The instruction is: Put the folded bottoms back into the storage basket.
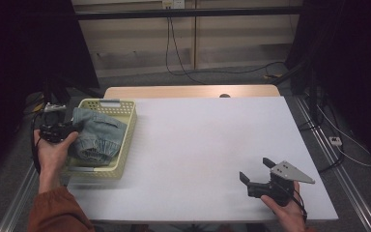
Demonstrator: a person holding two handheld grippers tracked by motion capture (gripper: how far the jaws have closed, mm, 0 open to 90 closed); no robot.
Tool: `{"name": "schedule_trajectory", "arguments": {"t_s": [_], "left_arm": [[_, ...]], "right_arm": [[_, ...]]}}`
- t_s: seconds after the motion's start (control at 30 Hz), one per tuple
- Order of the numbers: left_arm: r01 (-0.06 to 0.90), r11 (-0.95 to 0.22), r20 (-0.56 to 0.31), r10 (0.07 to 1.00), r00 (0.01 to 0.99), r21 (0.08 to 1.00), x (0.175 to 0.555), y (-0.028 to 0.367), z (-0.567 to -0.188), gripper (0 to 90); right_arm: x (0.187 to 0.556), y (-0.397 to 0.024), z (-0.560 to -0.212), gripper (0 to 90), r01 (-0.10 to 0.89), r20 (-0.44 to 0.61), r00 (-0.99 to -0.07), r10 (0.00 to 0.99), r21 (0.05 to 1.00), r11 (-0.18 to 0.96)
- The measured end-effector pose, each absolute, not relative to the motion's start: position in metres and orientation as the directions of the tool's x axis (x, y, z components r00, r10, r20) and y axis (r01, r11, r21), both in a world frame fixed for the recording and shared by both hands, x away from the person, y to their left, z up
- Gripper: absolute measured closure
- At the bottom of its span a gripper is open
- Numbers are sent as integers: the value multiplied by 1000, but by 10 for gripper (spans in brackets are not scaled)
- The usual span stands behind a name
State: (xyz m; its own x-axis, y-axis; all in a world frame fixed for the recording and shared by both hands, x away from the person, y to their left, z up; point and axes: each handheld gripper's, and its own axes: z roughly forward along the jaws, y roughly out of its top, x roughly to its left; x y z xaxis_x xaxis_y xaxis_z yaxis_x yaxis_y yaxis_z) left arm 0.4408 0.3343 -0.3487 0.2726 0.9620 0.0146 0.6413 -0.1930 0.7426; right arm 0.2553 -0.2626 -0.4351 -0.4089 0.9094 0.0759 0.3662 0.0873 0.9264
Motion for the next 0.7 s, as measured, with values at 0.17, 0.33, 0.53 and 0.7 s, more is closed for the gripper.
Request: {"name": "schedule_trajectory", "arguments": {"t_s": [0.17,0.33,0.53,0.7], "left_arm": [[651,-195,30,966,256,733,443,338,-353,732],[667,-189,31,970,241,720,445,341,-357,730],[680,-194,16,966,258,707,447,342,-359,728],[683,-205,33,966,255,701,449,339,-360,729]], "right_arm": [[255,-262,-435,33,366,76,-412,908,927,88],[255,-262,-435,33,367,78,-413,907,926,87],[255,-262,-435,33,365,75,-417,906,927,91],[255,-262,-435,33,364,75,-418,905,927,91]]}}
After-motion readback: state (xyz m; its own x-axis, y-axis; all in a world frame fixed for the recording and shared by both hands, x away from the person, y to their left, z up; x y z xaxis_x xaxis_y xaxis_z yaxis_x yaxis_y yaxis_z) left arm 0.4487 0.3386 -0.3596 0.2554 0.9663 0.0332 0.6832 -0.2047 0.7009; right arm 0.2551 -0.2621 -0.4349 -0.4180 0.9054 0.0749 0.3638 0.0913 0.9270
